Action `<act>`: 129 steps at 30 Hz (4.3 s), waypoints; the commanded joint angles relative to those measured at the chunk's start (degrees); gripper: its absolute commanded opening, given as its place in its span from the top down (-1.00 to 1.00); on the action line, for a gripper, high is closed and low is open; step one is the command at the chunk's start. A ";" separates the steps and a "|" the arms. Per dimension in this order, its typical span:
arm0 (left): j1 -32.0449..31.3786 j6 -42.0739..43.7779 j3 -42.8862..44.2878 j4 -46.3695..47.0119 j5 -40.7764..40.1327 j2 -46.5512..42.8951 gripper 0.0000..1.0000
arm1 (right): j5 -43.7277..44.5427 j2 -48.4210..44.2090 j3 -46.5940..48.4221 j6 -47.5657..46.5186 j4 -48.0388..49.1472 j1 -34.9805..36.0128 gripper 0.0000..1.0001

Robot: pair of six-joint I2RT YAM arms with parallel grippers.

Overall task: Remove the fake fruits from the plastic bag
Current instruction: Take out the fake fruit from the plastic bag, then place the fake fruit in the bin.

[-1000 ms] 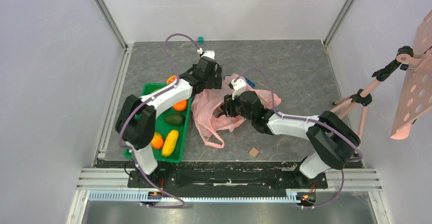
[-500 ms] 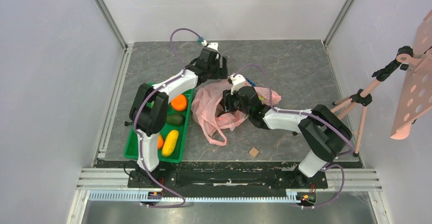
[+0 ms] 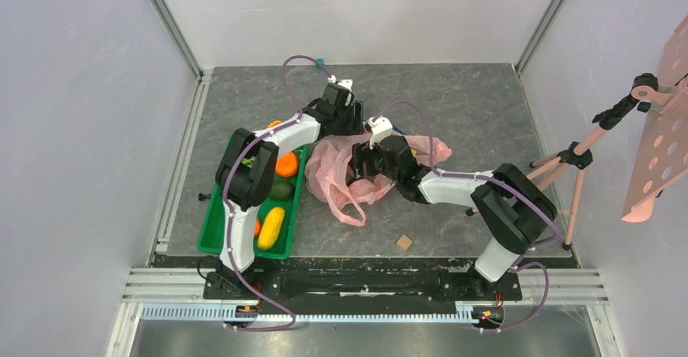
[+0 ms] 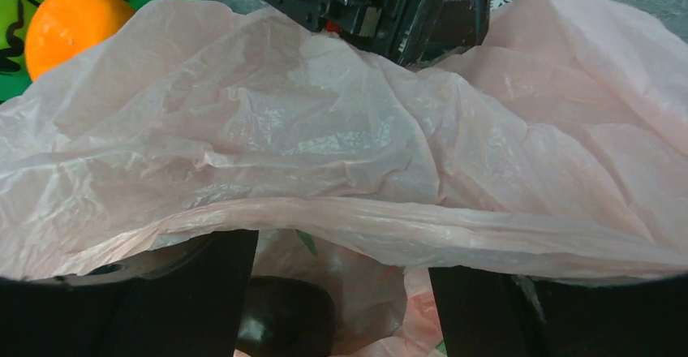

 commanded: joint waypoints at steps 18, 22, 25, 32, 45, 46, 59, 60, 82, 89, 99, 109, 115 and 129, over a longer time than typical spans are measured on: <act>-1.27 -3.45 -3.54 3.02 7.33 -1.38 0.65 | 1.38 5.36 5.19 -1.52 2.75 -1.27 -0.66; -1.52 -3.52 -4.32 3.28 7.88 -1.69 0.75 | 0.97 7.10 6.21 -1.56 2.53 -1.27 -0.66; -1.67 -3.75 -4.90 3.68 8.54 -2.07 0.80 | 0.41 8.36 6.75 -1.46 2.63 -1.27 -0.66; -1.97 -4.15 -6.36 4.71 10.29 -3.23 0.85 | -0.05 11.56 8.24 -1.46 2.10 -1.27 -0.63; -1.98 -4.27 -7.19 5.10 9.75 -4.06 0.88 | 0.38 10.14 6.66 -1.94 1.16 -1.27 -0.16; -1.97 -4.22 -7.19 4.91 9.24 -4.13 0.88 | 0.47 8.98 5.98 -2.12 1.06 -1.28 -0.13; -1.91 -3.90 -7.46 3.26 5.42 -4.91 0.89 | -1.79 -11.51 -6.88 -1.26 -1.02 -1.27 -0.03; -1.89 -3.95 -7.58 3.15 5.29 -5.16 0.88 | -2.17 -12.85 -7.73 -1.12 -1.30 -1.27 -0.03; -2.48 -5.22 -10.41 0.47 4.24 -14.05 0.21 | -1.29 -42.44 -20.23 1.88 -10.75 -1.27 -0.04; -2.59 -4.32 -9.27 -5.29 1.08 -18.25 -0.38 | -1.40 -47.31 -19.93 1.97 -13.71 -1.27 -0.06; -2.68 -4.21 -12.96 -13.18 -3.62 -35.29 -0.99 | -8.95 -49.38 -17.11 0.03 -18.64 -1.22 -0.08; -2.59 1.22 -20.78 -24.15 -8.21 -58.41 -0.99 | -18.29 -49.50 -14.48 -3.84 -16.38 0.09 -0.05; -2.42 3.13 -22.31 -27.93 -15.43 -69.00 -0.99 | -9.88 -42.18 -7.76 -8.04 -18.10 9.64 -0.03; -2.15 3.43 -2.81 -45.68 -20.22 -75.75 -0.99 | -11.54 -14.37 10.46 -9.90 -9.57 23.52 -0.05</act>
